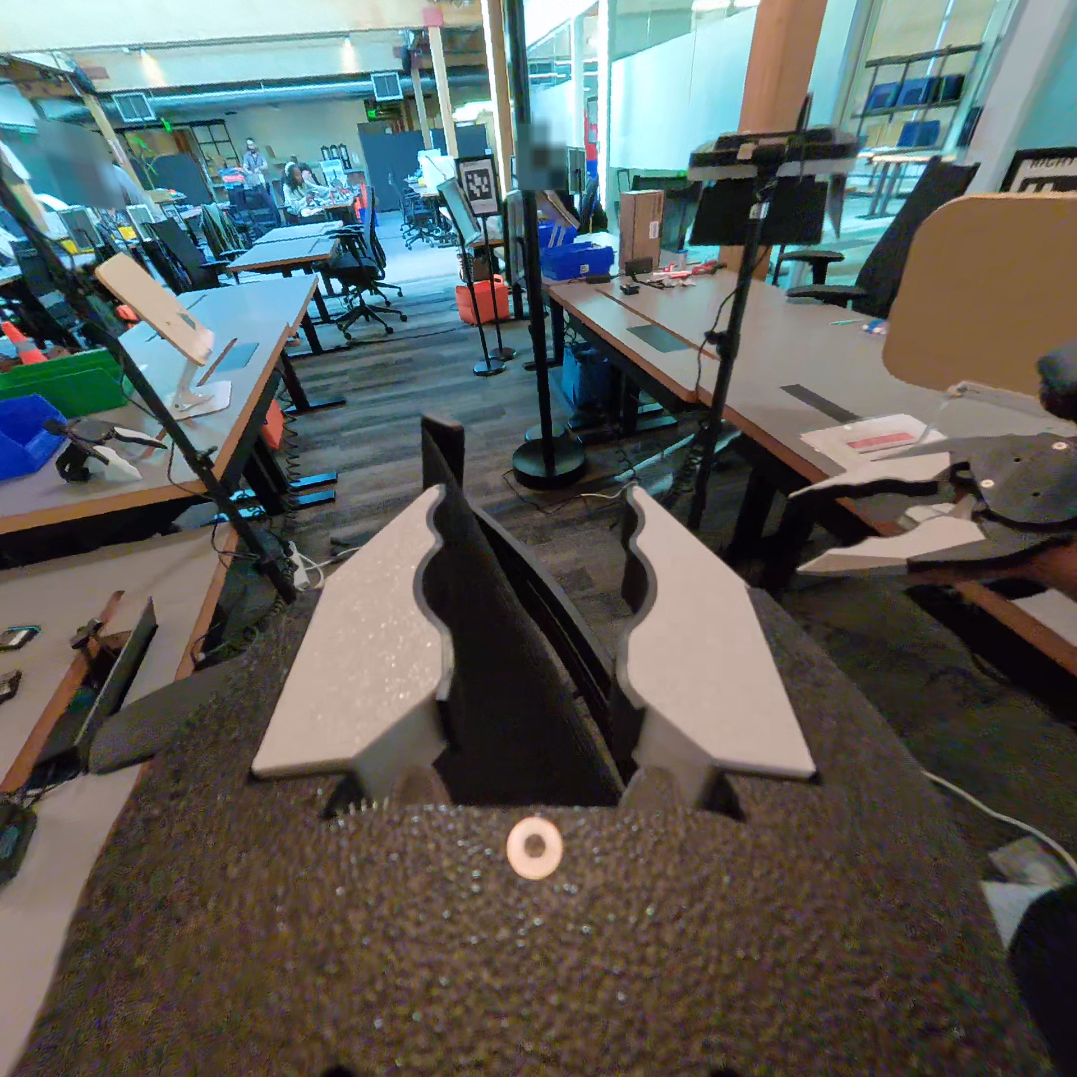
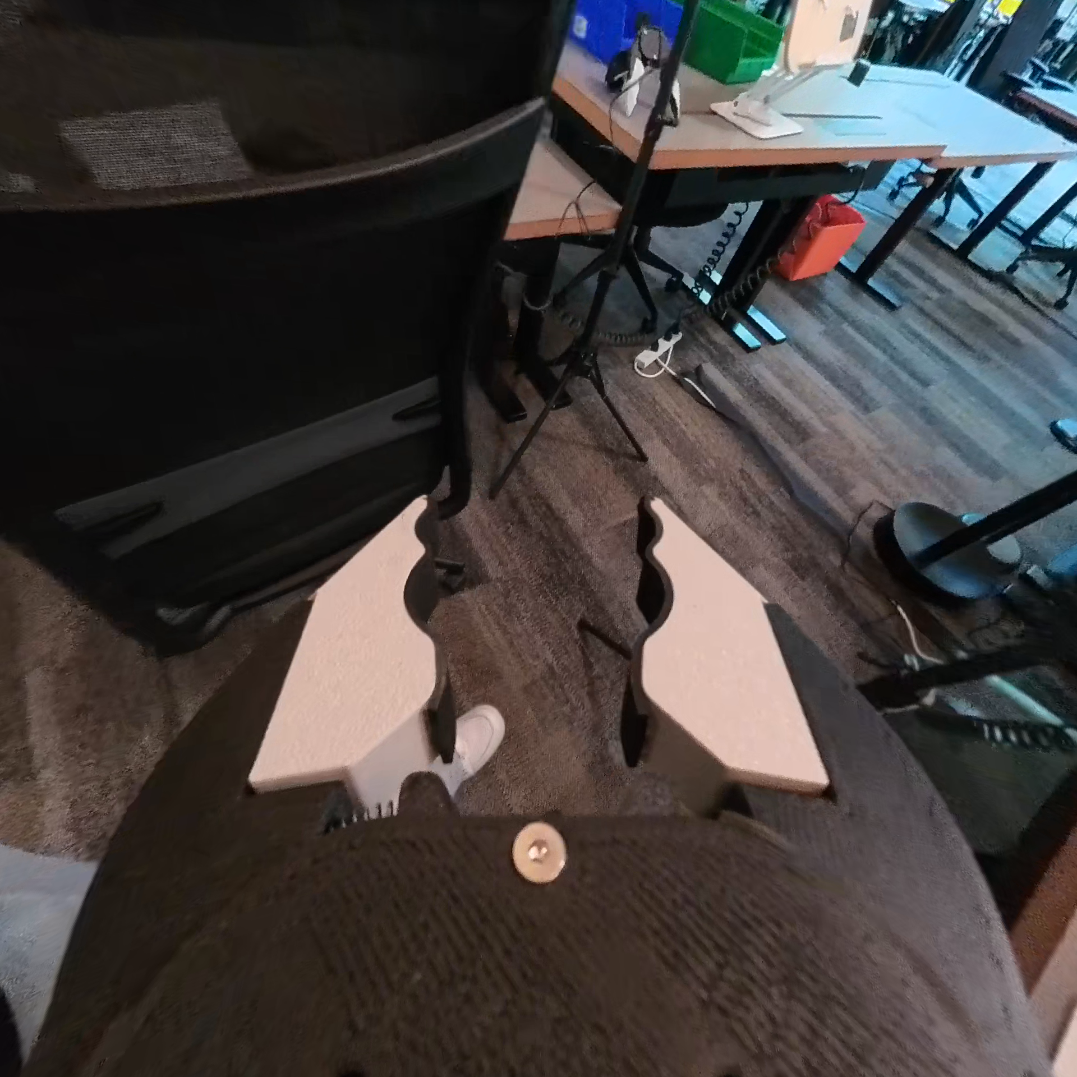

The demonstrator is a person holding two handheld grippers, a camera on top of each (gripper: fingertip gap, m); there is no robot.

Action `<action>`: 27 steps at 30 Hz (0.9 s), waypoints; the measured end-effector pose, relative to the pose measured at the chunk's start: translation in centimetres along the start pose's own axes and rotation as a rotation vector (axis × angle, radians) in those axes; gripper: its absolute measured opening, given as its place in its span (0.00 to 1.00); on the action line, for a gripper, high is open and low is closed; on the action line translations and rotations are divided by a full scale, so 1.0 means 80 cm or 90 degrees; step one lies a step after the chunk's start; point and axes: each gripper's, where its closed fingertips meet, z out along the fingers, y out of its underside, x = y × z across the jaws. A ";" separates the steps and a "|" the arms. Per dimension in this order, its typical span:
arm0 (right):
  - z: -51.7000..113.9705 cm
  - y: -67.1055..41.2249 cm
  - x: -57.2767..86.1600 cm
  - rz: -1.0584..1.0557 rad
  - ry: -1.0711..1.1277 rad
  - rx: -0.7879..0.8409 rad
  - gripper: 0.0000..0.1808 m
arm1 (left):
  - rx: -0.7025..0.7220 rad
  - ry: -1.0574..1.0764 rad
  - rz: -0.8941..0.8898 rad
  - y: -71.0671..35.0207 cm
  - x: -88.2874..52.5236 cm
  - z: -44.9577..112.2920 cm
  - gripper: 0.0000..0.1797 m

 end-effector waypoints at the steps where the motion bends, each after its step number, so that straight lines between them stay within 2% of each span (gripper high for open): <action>1: 0.027 -0.006 0.020 -0.002 -0.004 0.004 0.37 | -0.007 -0.002 0.016 -0.001 -0.012 0.021 0.31; 5: 0.137 -0.038 0.095 -0.016 -0.039 0.043 0.36 | -0.043 -0.007 0.065 -0.007 -0.062 0.111 0.31; 8: 0.210 -0.065 0.153 -0.038 -0.072 0.029 0.38 | -0.067 -0.052 0.096 -0.014 -0.111 0.181 0.31; 12: 0.274 -0.092 0.228 -0.116 -0.052 0.022 0.39 | -0.098 -0.040 0.079 -0.015 -0.140 0.274 0.32; 14: 0.287 -0.091 0.257 -0.127 -0.031 0.006 0.39 | -0.111 -0.027 0.141 -0.018 -0.146 0.307 0.31; 16: 0.306 -0.084 0.286 -0.114 -0.023 0.008 0.39 | -0.152 0.028 0.218 -0.016 -0.150 0.347 0.32; 18: 0.328 -0.072 0.321 -0.094 -0.008 0.002 0.39 | -0.188 0.086 0.238 -0.011 -0.155 0.400 0.33; 21: 0.364 -0.062 0.386 -0.048 0.038 -0.021 0.39 | -0.177 0.188 0.210 -0.010 -0.156 0.501 0.35; 27: 0.455 -0.095 0.557 0.013 0.148 -0.006 0.39 | -0.134 0.309 0.241 0.012 -0.194 0.713 0.36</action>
